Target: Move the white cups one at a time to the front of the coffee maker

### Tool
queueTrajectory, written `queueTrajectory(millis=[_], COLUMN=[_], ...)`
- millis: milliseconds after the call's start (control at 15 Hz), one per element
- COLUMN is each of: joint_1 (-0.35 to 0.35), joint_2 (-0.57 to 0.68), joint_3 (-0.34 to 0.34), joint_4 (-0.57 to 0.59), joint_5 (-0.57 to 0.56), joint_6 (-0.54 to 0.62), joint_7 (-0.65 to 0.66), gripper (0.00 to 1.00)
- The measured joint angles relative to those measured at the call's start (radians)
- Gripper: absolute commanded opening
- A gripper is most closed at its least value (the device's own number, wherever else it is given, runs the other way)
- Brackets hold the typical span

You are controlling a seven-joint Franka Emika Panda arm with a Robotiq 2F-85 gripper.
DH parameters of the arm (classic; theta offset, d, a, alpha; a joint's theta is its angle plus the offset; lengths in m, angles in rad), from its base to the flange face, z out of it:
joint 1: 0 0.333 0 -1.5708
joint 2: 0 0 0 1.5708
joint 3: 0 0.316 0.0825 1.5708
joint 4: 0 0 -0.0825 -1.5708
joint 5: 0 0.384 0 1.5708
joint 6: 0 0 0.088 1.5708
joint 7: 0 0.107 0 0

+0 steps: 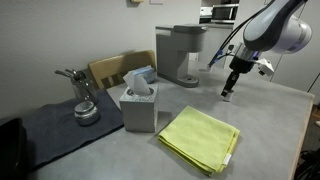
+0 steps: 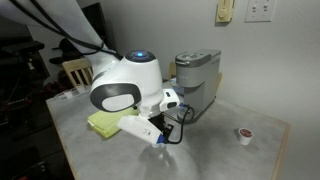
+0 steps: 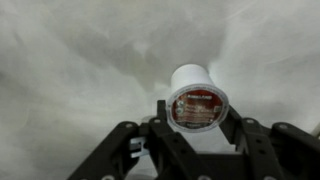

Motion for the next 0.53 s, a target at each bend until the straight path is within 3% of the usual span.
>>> queueTrajectory(millis=[267, 333, 533], joint_1=[0.000, 0.000, 0.000], joint_2=[-0.001, -0.001, -0.001], joint_3=[0.000, 0.000, 0.000], joint_4=[-0.006, -0.008, -0.013], joint_5=[0.000, 0.000, 0.000], joint_6=[-0.001, -0.001, -0.001], joint_7=[-0.002, -0.003, -0.003], gripper=[0.96, 1.00, 1.00])
